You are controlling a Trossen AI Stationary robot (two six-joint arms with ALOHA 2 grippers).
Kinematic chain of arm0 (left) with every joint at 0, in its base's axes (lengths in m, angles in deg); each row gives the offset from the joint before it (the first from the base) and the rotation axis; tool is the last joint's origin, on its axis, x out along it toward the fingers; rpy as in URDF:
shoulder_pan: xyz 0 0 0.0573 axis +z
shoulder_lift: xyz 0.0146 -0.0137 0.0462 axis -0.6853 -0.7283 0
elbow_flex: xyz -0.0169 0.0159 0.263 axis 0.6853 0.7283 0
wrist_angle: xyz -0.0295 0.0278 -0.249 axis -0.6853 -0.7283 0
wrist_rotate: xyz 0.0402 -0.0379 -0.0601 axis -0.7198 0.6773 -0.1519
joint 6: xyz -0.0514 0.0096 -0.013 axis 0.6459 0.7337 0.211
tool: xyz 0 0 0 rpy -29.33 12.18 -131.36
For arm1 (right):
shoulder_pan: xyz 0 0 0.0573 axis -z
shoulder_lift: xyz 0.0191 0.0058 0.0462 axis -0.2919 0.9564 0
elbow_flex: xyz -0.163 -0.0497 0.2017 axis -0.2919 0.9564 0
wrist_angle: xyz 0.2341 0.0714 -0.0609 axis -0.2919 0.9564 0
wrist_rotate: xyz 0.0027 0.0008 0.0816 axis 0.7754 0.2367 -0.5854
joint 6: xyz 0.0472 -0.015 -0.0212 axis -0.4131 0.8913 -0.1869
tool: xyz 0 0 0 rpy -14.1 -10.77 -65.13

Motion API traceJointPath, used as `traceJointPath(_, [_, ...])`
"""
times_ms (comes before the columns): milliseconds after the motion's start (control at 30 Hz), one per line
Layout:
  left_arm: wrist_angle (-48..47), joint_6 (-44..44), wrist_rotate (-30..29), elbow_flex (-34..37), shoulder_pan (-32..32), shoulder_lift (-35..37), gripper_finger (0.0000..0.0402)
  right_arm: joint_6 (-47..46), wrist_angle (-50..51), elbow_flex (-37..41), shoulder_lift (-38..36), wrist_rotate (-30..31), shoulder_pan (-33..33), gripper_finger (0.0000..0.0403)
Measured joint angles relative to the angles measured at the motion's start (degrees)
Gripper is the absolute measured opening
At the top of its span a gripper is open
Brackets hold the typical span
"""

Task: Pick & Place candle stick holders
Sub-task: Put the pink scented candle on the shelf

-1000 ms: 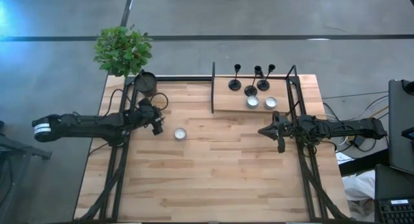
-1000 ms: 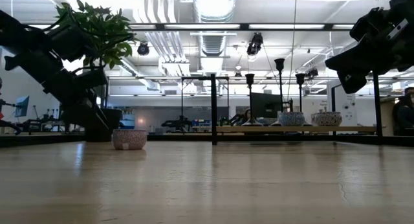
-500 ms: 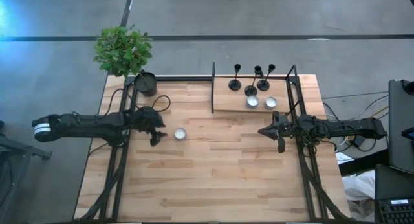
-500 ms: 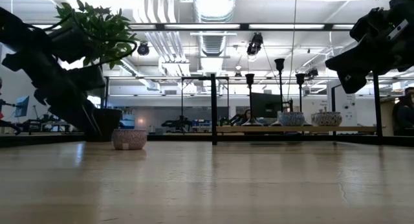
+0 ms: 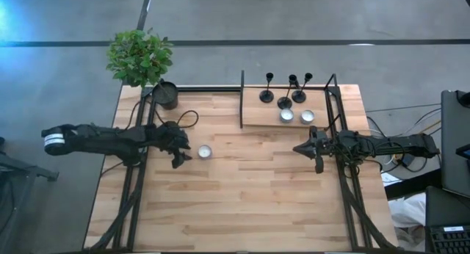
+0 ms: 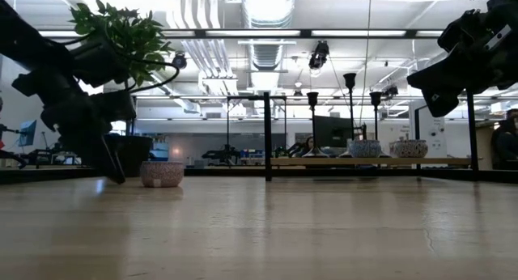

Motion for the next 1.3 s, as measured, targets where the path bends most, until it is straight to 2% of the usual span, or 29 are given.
traceJointPath(333, [5.67,-11.58,-0.3,-0.19,-0.06,-4.73,0.0281,0.02,0.04,0.0,0.0,0.02,0.0,0.0009])
traceJointPath(567, [7.34,-17.81,-3.35,-1.39,-0.11,-7.36,0.028,0.04,0.11,0.0,0.0,0.41,0.02,0.0009])
traceJointPath(867, [9.81,-21.95,-1.71,-4.99,-1.81,-11.28,0.028,0.07,0.11,0.0,0.0,1.8,0.02,0.0009])
traceJointPath(1100, [10.16,-23.85,-0.95,-7.52,-4.16,-16.89,0.028,0.07,0.11,0.0,0.0,1.99,0.02,0.0009])
traceJointPath(1300, [14.07,-23.81,-0.76,-10.22,-5.56,-21.9,0.028,0.05,0.11,0.0,0.0,1.99,0.02,0.0008])
